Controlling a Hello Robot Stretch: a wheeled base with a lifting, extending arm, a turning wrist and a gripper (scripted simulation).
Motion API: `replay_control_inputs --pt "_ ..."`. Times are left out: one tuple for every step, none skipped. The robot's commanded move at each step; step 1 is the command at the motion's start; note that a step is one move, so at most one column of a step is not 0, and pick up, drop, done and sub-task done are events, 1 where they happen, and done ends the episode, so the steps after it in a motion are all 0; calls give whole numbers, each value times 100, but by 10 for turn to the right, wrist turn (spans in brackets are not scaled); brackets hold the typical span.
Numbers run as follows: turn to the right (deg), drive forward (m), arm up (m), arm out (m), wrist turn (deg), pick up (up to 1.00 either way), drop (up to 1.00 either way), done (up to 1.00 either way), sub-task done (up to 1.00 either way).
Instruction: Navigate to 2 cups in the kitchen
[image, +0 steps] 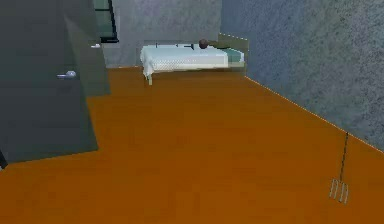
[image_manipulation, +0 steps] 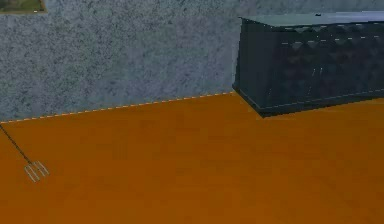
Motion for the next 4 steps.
replay_control_inputs --pt "-150 0 0 0 0 0 0 0 0" --pt "0 100 0 0 0 0 0 0 0" --pt "0 90 0 0 0 0 0 0 0" --pt "-210 0 0 0 0 0 0 0 0"
